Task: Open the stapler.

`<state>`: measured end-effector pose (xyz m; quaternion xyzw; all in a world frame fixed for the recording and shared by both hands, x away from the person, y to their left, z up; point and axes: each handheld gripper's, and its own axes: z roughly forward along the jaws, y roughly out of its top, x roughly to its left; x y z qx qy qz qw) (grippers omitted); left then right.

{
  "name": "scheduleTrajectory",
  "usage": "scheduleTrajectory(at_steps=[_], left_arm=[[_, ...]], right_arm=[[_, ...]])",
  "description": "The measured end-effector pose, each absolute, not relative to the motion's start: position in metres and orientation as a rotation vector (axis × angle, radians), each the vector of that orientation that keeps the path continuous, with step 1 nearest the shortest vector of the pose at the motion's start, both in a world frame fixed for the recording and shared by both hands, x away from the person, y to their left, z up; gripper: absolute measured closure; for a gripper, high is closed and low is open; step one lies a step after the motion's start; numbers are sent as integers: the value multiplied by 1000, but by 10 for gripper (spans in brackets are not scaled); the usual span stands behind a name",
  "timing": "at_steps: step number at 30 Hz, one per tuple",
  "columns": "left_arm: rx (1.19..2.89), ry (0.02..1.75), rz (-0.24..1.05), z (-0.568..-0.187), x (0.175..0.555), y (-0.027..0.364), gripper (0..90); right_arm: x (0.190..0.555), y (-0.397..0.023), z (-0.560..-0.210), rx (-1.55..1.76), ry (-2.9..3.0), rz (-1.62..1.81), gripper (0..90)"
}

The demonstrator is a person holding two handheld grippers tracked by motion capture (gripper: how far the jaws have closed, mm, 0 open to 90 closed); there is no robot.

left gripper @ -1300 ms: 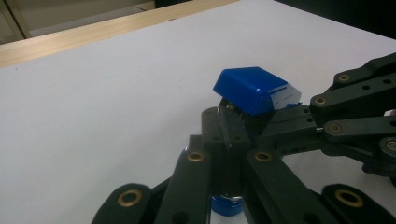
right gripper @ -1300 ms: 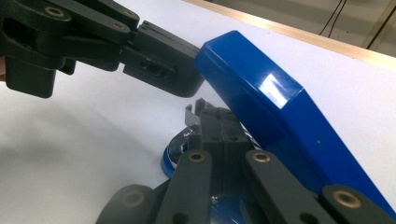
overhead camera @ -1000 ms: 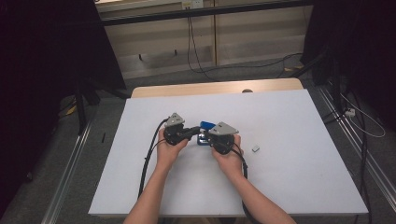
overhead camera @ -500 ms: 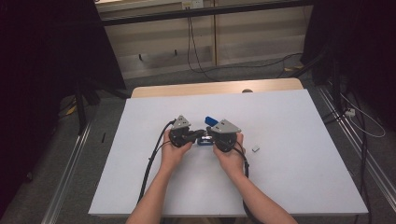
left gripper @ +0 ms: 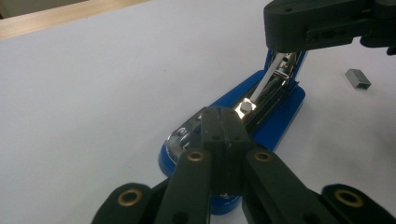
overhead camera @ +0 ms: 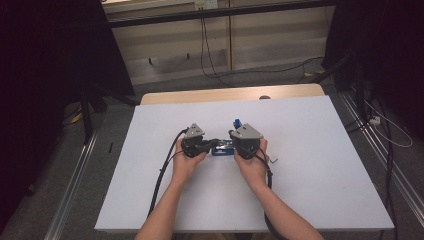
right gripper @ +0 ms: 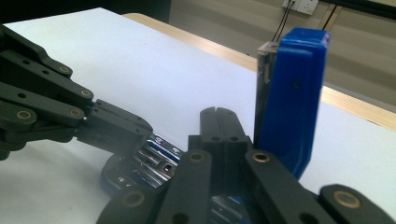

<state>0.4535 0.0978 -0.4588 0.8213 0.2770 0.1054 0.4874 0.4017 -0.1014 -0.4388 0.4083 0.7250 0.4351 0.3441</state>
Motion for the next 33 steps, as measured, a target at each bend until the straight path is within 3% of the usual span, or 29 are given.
scheduleTrajectory(at_steps=[33], left_arm=[[1991, 690, 236, -459, 454, 98, 900]], right_arm=[[402, -163, -458, 1203, 1884, 1046, 900]])
